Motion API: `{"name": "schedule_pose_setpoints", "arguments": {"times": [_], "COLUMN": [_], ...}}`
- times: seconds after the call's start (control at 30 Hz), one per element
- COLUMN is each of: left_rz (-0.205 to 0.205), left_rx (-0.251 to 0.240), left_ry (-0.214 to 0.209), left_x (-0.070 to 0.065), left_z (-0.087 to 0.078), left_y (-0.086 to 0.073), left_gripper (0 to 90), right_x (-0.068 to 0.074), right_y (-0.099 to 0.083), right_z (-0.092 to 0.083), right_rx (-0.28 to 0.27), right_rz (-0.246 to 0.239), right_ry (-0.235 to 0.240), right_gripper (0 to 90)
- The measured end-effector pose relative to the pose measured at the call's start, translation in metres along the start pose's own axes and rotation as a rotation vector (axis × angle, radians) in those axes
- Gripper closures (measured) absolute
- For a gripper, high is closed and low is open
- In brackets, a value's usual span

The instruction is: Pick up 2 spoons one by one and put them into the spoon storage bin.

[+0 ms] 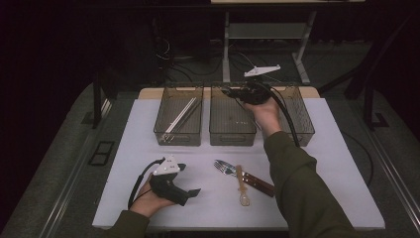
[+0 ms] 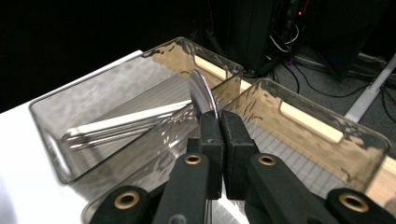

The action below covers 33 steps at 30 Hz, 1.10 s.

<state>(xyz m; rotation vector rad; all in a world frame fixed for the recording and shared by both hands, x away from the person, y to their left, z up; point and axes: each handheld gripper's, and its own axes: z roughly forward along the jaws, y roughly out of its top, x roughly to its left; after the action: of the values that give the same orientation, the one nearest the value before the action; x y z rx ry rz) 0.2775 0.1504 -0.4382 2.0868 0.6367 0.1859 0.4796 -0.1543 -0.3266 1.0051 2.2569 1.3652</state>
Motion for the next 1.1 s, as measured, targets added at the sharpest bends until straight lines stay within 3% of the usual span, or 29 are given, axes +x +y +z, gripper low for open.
{"name": "schedule_pose_setpoints", "arguments": {"times": [0.3,0.63,0.7,0.8,1.1], "left_rz": [-0.003,-0.002,-0.001,-0.001,0.002], "left_rx": [-0.007,-0.006,-0.005,-0.004,0.0], "left_ry": [-0.007,-0.009,-0.009,-0.009,-0.005], "left_x": [0.0,-0.001,0.0,0.0,0.0], "left_z": [-0.001,0.0,0.0,0.0,0.0], "left_y": [0.0,0.0,0.0,0.0,0.0], "left_gripper": [0.0,0.0,0.0,0.0,0.0], "right_x": [-0.003,-0.004,-0.005,-0.007,-0.003], "right_y": [-0.002,-0.021,-0.024,-0.025,-0.025], "right_z": [0.03,0.045,0.046,0.043,0.023], "right_rx": [0.006,0.118,0.145,0.141,0.122], "right_rz": [0.023,0.023,0.04,0.059,0.056], "right_ry": [0.004,-0.035,-0.056,-0.044,-0.015], "right_gripper": [88.3,87.3,78.8,68.0,53.7]}}
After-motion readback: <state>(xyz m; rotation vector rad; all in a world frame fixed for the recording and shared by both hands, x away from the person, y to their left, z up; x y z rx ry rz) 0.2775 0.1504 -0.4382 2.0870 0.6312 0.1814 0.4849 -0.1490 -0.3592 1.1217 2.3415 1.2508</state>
